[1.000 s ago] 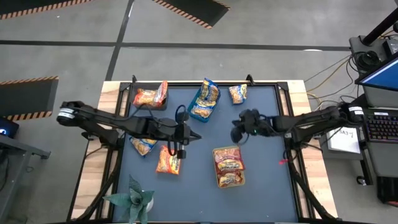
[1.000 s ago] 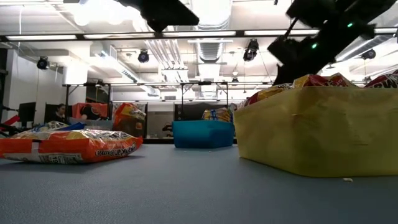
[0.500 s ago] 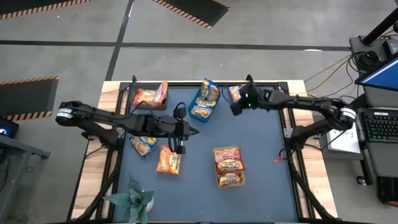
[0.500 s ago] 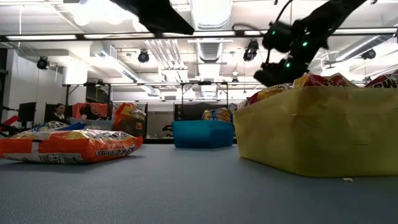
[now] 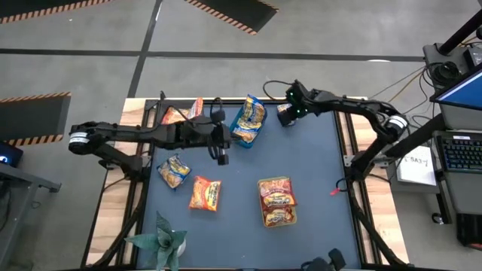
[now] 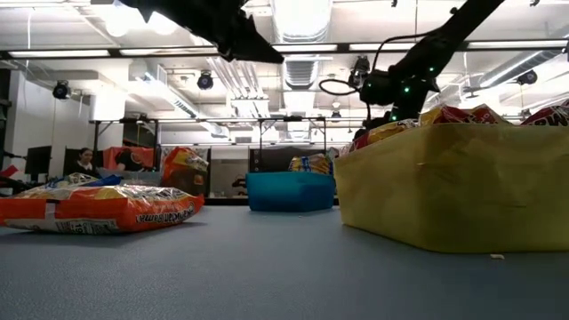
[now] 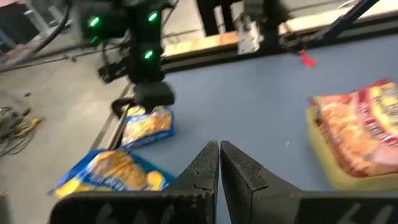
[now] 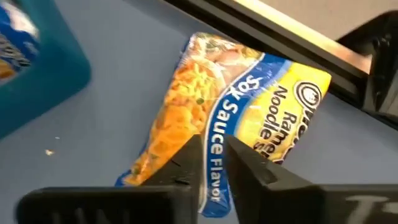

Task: Sort Maruchan noodles
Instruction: Put the blue noodle pack into the blue bin

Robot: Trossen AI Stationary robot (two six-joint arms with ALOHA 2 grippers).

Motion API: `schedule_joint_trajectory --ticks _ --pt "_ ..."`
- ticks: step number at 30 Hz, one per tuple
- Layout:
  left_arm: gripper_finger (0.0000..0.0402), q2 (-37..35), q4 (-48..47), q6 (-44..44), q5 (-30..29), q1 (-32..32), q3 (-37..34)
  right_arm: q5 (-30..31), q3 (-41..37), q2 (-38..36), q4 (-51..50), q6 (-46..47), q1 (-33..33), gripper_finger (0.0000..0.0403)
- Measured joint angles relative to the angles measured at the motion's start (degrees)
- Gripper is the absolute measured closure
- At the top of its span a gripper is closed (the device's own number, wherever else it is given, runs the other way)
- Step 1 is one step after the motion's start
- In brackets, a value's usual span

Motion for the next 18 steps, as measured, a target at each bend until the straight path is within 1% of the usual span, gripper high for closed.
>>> schedule_joint_trajectory --ticks 2,5,10,14,18 --pt "0.0402 0.02 0.83 -0.19 1.27 0.00 0.00 0.43 1.20 0.75 -1.78 0.49 0.02 0.0320" --pt "0.0402 0.02 1.04 -0.92 1.38 -0.72 0.00 0.43 3.06 0.83 -3.51 0.86 0.08 0.0274" --pt "0.0402 0.02 -1.73 -2.46 1.37 -2.06 0.00 0.98 3.48 -1.67 -4.25 0.93 -1.15 0.0206" --pt "0.0402 0.02 -3.32 -2.91 1.52 -2.83 -0.04 -0.23 -0.21 -3.88 -2.20 1.56 -5.00 0.0166" --pt "0.0402 0.04 -3.30 -3.20 1.51 -3.27 -0.09 -4.18 -7.26 -5.52 7.41 5.91 -8.34 0.0137"
